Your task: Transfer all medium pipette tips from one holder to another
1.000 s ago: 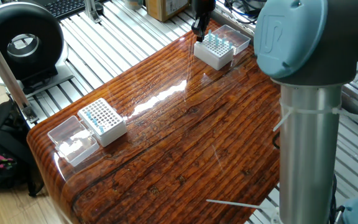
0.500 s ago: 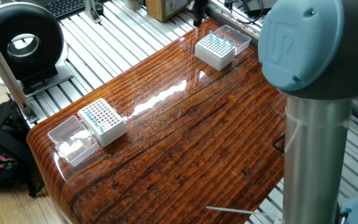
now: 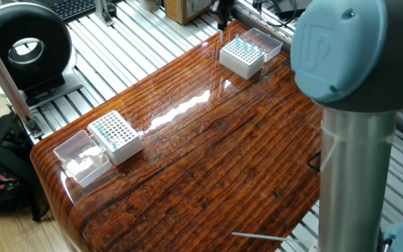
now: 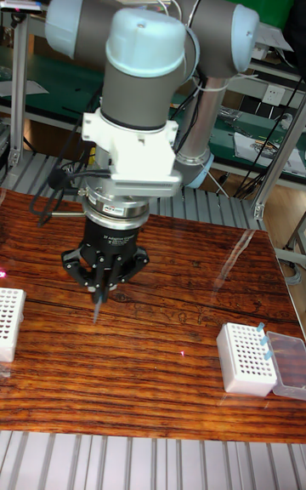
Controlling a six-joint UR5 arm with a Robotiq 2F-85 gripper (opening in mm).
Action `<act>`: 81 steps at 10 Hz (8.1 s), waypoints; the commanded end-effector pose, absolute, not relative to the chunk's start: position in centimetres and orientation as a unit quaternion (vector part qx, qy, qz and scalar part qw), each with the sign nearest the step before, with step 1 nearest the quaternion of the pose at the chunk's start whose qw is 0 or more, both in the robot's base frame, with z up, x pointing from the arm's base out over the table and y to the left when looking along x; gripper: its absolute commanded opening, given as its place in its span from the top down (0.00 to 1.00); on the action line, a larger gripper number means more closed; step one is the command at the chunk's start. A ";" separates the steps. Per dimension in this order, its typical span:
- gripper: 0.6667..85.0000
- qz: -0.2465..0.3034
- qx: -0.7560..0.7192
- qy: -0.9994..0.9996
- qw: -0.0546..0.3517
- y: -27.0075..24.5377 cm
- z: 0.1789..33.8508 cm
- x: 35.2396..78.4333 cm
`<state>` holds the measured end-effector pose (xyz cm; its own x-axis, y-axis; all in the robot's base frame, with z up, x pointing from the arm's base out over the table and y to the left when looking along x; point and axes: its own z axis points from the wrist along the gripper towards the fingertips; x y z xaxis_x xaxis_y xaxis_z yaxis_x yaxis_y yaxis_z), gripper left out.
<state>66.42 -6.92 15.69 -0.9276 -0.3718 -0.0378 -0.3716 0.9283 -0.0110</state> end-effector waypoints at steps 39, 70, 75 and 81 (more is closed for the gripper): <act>0.99 0.034 -0.065 0.997 0.033 26.8 11.9 67.0; 0.68 0.029 -0.084 0.996 0.028 27.2 10.5 66.9; 0.72 0.005 -0.137 0.990 0.023 21.1 12.0 66.5; 0.68 -0.029 -0.255 0.966 0.019 9.4 12.3 64.7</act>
